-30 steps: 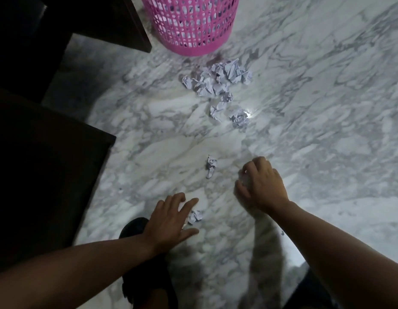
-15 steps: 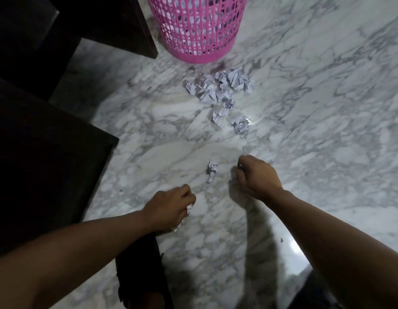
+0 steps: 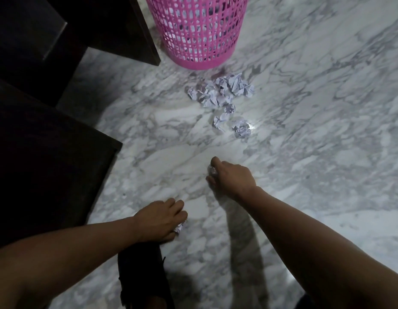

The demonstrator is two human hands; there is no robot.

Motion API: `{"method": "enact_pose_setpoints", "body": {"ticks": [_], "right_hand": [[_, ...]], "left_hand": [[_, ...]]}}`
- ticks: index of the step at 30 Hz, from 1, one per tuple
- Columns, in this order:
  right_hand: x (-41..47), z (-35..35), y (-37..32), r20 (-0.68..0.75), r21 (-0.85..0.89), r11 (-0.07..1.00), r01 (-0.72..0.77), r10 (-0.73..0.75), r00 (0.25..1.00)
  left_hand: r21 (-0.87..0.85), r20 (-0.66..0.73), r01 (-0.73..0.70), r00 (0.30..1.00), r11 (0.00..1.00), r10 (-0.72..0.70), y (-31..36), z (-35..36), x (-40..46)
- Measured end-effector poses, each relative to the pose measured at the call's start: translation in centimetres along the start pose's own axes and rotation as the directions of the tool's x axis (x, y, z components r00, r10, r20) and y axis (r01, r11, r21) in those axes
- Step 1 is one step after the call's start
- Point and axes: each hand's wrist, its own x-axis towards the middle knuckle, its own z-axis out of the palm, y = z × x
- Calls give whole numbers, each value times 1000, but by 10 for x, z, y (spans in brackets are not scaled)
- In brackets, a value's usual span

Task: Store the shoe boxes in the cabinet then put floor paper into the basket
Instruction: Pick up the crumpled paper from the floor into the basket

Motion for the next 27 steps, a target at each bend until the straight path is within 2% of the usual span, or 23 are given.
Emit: {"method": "enact_pose_setpoints", "body": {"ticks": [3,5,7,9,11,13,15,17,19,21,22,23,24,25,27], "right_hand": [[0,4,2,-33,46,999,23,-21,999],[5,-2,2,-25,101,994,-35,38,999],[11,-15,2,-40,184,976,-113,122,992],[20,-37,1,-139,281,954,-106,149,979],[31,-70,-4,-277,377,925,-41,155,948],[45,-113,-10,-407,474,880,31,187,894],[58,-165,-18,-547,534,833,143,212,810],[71,-221,-28,-666,547,788,282,206,717],[88,-277,-42,-772,485,775,405,161,615],[113,-331,-55,-841,423,781,460,149,520],[129,-356,-60,-852,418,787,453,167,496],[145,-380,-64,-842,425,804,416,182,509],[164,-400,-66,-804,438,831,344,190,563],[180,-417,-68,-736,448,859,250,195,649],[204,-439,-70,-546,452,891,42,239,803]], "left_hand": [[32,-13,-58,998,998,59,-11,-3,4],[-10,-45,-41,998,999,40,-15,-9,9],[-175,-142,59,986,983,-84,-13,-20,23],[-446,-208,208,922,870,-327,-10,-44,43],[-646,-265,251,812,721,-520,-17,-83,65],[-731,-354,203,703,651,-617,-31,-132,81],[-751,-498,91,573,654,-651,-48,-190,89],[-716,-638,-6,414,698,-650,-70,-252,89],[-664,-728,-46,265,746,-632,-98,-313,84],[-616,-780,-37,167,787,-603,-129,-371,82],[-613,-781,-1,155,790,-605,-146,-397,85],[-632,-756,58,176,773,-631,-166,-420,90],[-661,-706,140,218,737,-674,-185,-438,96],[-668,-655,241,258,704,-710,-202,-453,102],[-643,-534,402,375,652,-758,-225,-471,113]]}}
